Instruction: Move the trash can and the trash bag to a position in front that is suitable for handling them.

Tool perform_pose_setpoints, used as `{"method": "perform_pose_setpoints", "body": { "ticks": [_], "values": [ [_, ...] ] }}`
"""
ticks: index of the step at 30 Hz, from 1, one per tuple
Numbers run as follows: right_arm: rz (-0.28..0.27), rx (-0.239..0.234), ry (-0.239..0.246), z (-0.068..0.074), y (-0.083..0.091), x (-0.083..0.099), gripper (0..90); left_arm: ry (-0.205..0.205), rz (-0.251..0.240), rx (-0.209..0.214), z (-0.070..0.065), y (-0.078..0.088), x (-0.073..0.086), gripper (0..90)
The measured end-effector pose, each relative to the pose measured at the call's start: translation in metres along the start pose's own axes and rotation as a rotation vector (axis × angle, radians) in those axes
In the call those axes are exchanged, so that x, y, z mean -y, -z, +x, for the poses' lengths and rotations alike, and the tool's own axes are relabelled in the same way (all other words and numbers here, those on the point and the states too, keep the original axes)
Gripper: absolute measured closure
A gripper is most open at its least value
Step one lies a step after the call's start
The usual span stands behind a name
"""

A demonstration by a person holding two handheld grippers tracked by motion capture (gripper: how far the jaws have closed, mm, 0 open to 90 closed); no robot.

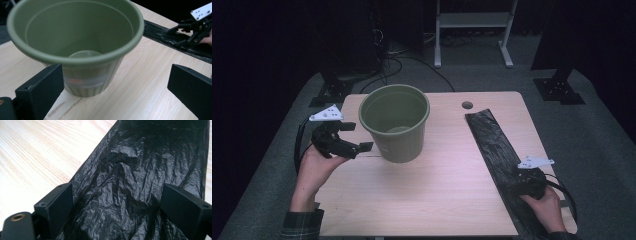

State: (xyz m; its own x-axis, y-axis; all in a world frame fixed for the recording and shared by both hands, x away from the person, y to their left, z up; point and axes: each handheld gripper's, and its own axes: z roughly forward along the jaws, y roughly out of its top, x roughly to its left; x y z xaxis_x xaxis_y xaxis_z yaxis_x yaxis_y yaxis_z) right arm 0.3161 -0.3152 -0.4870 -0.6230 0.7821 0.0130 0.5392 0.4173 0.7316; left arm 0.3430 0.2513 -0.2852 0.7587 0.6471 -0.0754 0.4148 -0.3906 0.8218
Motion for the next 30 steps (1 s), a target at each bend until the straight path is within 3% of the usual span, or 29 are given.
{"method": "perform_pose_setpoints", "body": {
  "ticks": [11, 25, 30],
  "values": [
    [0.0, -0.001, 0.0, 0.0, 0.0, 0.0, 10.0, 0.004, -0.005, -0.014, 0.029, -0.013, -0.019, 0.0],
    [0.0, -0.002, 0.004, 0.0, 0.0, 0.0, 10.0, 0.04, 0.0, -0.036, 0.06, -0.038, -0.025, 0.0],
    [0.001, -0.003, 0.005, 0.0, 0.0, 0.0, 10.0, 0.064, 0.036, -0.059, 0.074, -0.05, -0.022, 0.0]
  ]
}}
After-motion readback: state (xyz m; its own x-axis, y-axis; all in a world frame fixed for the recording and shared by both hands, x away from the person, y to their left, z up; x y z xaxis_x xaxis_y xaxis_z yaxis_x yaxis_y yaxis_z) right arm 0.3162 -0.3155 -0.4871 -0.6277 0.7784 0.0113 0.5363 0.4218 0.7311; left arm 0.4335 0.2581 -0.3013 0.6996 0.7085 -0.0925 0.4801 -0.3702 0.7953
